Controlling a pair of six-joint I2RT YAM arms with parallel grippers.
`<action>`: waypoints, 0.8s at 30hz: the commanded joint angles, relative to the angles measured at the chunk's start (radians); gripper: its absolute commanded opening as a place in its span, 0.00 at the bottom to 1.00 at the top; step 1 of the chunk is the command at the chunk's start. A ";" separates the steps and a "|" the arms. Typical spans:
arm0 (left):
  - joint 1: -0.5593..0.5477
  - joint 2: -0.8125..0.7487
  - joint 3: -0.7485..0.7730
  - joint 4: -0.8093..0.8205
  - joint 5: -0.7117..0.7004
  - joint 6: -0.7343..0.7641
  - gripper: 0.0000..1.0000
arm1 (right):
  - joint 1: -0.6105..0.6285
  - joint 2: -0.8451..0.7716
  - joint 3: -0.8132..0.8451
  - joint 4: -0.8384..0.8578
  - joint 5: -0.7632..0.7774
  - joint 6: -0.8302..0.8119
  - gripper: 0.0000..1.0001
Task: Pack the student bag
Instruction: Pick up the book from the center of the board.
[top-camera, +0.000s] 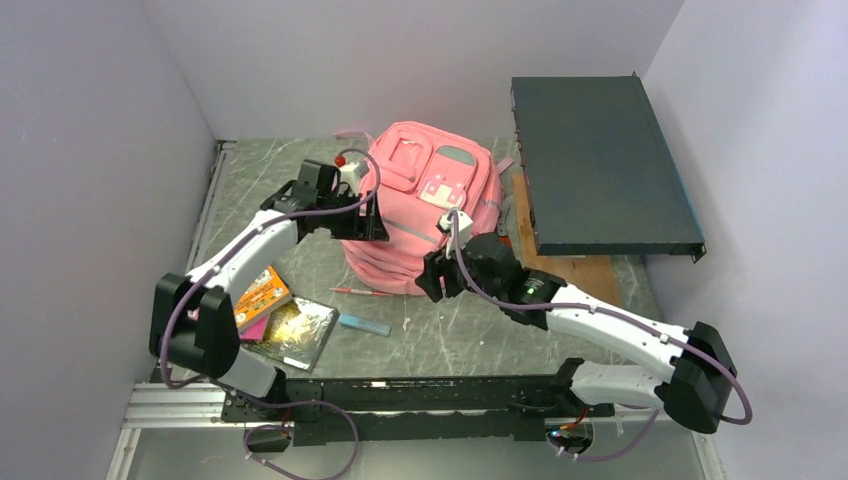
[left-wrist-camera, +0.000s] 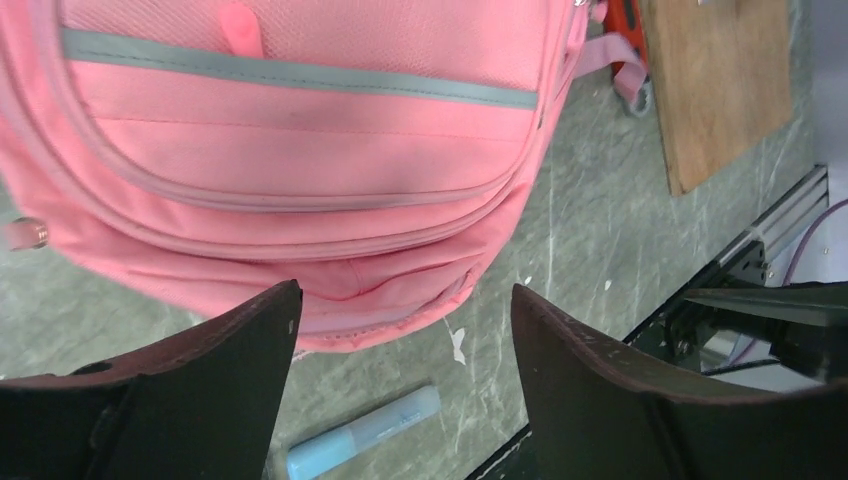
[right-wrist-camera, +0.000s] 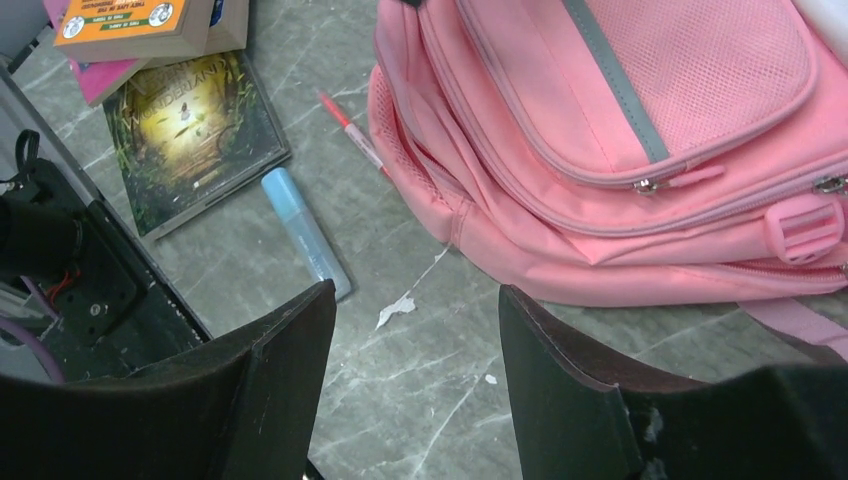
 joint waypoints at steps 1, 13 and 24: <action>0.001 -0.173 -0.005 0.014 -0.088 0.013 0.83 | -0.001 -0.066 -0.042 0.042 0.028 0.025 0.64; 0.001 -0.624 -0.035 -0.322 -0.655 -0.013 0.93 | -0.001 0.053 -0.014 0.264 -0.086 0.225 0.65; 0.001 -0.916 0.071 -0.529 -0.772 -0.016 1.00 | 0.073 0.627 0.304 0.638 -0.458 0.713 1.00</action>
